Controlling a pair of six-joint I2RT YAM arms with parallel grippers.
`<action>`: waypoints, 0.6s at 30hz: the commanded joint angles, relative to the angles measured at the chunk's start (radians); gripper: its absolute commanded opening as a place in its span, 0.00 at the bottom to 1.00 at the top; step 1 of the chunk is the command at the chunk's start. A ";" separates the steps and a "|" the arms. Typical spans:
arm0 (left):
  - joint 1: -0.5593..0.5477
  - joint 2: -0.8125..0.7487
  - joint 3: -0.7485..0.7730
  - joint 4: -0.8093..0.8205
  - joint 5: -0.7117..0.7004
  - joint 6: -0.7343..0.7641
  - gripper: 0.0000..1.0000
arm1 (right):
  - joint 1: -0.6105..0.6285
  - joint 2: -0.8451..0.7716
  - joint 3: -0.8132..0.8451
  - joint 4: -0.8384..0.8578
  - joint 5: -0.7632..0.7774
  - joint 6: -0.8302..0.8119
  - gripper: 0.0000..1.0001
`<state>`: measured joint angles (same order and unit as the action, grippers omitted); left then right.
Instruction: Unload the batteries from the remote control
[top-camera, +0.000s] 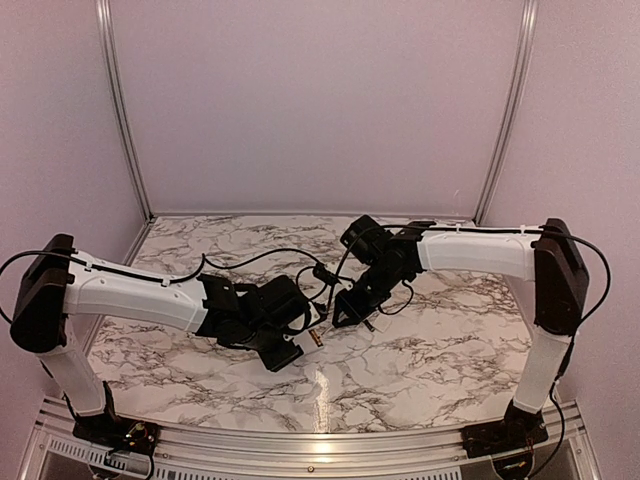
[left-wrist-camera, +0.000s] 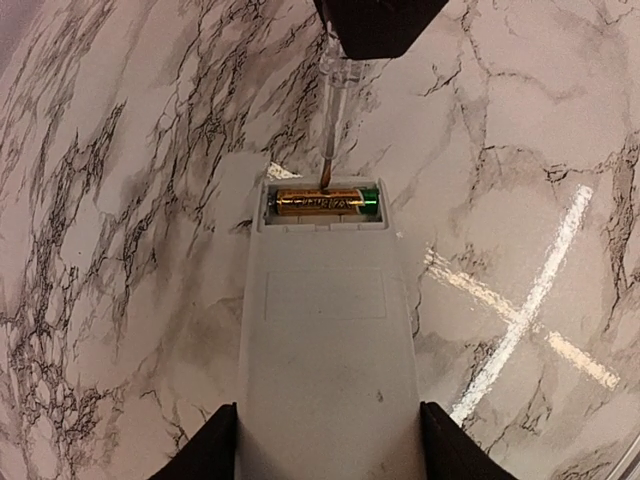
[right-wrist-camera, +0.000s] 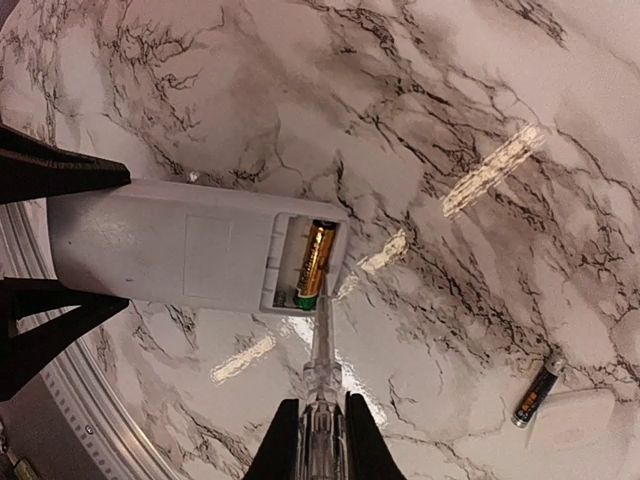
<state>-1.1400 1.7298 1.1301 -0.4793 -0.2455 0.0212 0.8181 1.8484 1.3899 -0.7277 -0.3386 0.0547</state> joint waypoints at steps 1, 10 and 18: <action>-0.012 0.013 0.000 0.075 -0.028 0.011 0.21 | 0.010 0.042 -0.014 0.014 -0.078 0.020 0.00; -0.014 0.004 -0.106 0.117 -0.011 0.026 0.20 | -0.052 0.068 -0.042 0.027 -0.198 -0.023 0.00; -0.014 0.021 -0.194 0.186 0.015 0.038 0.19 | -0.076 0.130 -0.011 -0.018 -0.195 -0.050 0.00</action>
<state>-1.1450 1.7271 0.9699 -0.3412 -0.2718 0.0227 0.7296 1.8961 1.3724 -0.6968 -0.5419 0.0254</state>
